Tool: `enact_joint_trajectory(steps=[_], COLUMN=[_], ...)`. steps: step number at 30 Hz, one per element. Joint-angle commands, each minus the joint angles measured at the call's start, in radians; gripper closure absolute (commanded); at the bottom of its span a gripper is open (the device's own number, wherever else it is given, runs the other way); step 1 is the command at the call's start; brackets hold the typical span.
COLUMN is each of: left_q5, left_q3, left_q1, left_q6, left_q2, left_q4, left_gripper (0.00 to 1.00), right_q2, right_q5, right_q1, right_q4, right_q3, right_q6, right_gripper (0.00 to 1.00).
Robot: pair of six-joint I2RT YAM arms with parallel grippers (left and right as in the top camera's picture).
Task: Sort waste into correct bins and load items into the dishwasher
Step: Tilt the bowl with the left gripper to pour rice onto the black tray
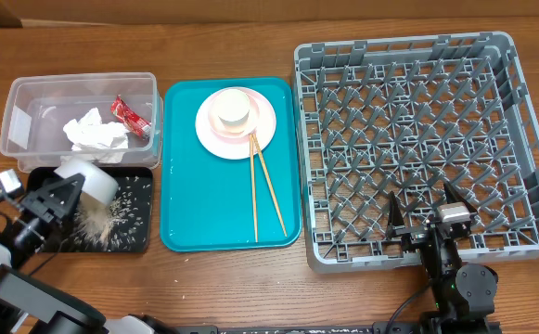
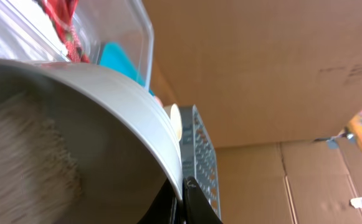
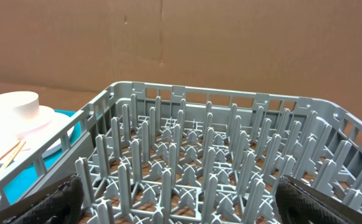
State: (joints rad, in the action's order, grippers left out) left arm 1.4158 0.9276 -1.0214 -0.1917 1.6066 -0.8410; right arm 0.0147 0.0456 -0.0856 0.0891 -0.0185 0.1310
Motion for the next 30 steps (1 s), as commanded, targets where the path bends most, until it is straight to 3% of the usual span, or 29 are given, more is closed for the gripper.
enact_joint_trajectory(steps=[1,11,14,21,30], left_q5=[0.134,0.165,0.166,0.165,0.165], left_q3=[-0.019,-0.019,-0.019,-0.019,-0.019], left_q1=[-0.035,-0.039,-0.039,-0.039,-0.029], left_q6=[-0.082,-0.100,-0.032,-0.101,-0.087], left_q2=[-0.006,-0.006,-0.006,-0.006,-0.006], left_q4=[0.018,-0.028,-0.016,-0.066,-0.103], left_gripper=[0.96,0.96,0.96,0.96,0.96], right_q2=[-0.012,-0.012,-0.012,-0.012,-0.012], right_q5=[0.000,0.000,0.000,0.000,0.000], right_q1=[0.003,0.003,0.003,0.003,0.003], right_q4=[-0.008,-0.008,-0.008,-0.008,-0.008], right_q3=[0.011,0.011,0.011,0.011,0.011], right_q6=[0.001,0.001,0.001,0.001,0.001], right_gripper=[0.00,0.00,0.00,0.00,0.00])
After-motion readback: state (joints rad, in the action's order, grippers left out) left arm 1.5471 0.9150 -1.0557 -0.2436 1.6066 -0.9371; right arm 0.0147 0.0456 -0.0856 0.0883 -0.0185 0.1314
